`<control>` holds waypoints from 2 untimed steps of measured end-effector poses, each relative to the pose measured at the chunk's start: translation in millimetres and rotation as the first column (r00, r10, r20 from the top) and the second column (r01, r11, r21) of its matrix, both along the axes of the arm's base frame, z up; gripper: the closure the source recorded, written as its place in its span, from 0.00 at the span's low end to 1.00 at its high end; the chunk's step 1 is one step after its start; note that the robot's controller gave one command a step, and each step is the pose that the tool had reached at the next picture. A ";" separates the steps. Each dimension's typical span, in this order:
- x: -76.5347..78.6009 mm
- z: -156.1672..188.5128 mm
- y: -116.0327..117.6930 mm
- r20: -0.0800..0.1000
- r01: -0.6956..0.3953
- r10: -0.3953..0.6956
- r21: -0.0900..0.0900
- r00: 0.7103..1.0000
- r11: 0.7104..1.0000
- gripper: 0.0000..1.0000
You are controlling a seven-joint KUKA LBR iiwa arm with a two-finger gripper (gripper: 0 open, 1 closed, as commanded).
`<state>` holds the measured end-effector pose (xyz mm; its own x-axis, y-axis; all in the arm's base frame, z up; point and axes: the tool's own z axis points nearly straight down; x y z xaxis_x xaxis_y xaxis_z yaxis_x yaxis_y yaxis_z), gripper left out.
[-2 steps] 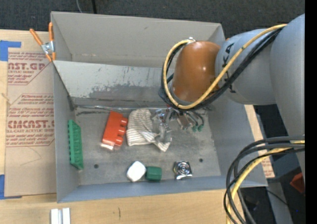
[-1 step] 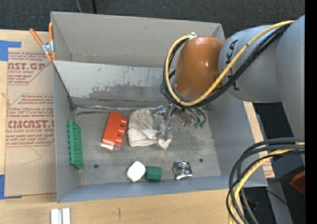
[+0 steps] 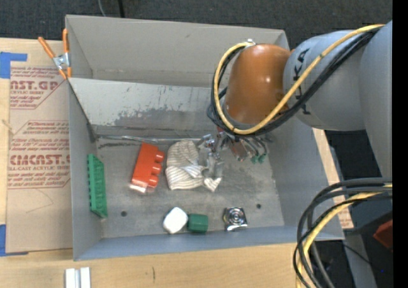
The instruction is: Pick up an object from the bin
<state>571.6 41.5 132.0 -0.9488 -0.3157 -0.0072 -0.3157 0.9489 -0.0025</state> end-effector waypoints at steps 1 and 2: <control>-1.3 11.0 0.2 -0.006 0.000 0.000 0.000 1.000 1.000 1.00; -0.5 26.4 0.4 -0.001 0.000 0.000 0.000 1.000 1.000 1.00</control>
Offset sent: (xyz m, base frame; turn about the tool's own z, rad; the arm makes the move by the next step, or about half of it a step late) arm 0.0001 -0.0001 0.0487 0.0000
